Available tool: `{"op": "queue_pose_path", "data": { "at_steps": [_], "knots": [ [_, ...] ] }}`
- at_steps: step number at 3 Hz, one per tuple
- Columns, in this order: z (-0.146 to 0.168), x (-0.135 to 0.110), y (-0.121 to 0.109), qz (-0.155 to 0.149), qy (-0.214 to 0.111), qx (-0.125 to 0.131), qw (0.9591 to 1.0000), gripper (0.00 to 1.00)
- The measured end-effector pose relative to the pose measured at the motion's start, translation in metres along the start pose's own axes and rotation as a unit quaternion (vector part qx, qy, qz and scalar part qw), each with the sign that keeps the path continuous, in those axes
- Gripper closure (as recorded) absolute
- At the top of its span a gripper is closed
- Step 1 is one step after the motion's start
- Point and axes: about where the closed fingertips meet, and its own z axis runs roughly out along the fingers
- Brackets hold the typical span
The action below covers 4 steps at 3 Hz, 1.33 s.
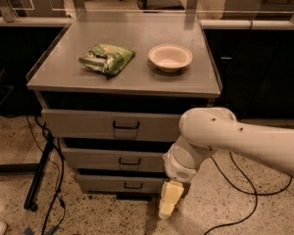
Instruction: Open middle drawer
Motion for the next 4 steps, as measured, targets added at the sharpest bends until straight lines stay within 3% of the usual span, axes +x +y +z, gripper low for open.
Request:
{"op": "queue_pose_path", "data": {
  "at_steps": [1,2,3,4],
  "knots": [
    [0.005,0.0,0.0,0.002,0.0,-0.001,1.0,0.0],
    [0.076,-0.007,-0.006,0.03,0.015,-0.003,0.9994,0.0],
    [0.076,-0.007,-0.006,0.03,0.015,-0.003,0.9994,0.0],
    [0.094,-0.015,-0.019,0.021,-0.013,0.003,0.9997,0.0]
  ]
}}
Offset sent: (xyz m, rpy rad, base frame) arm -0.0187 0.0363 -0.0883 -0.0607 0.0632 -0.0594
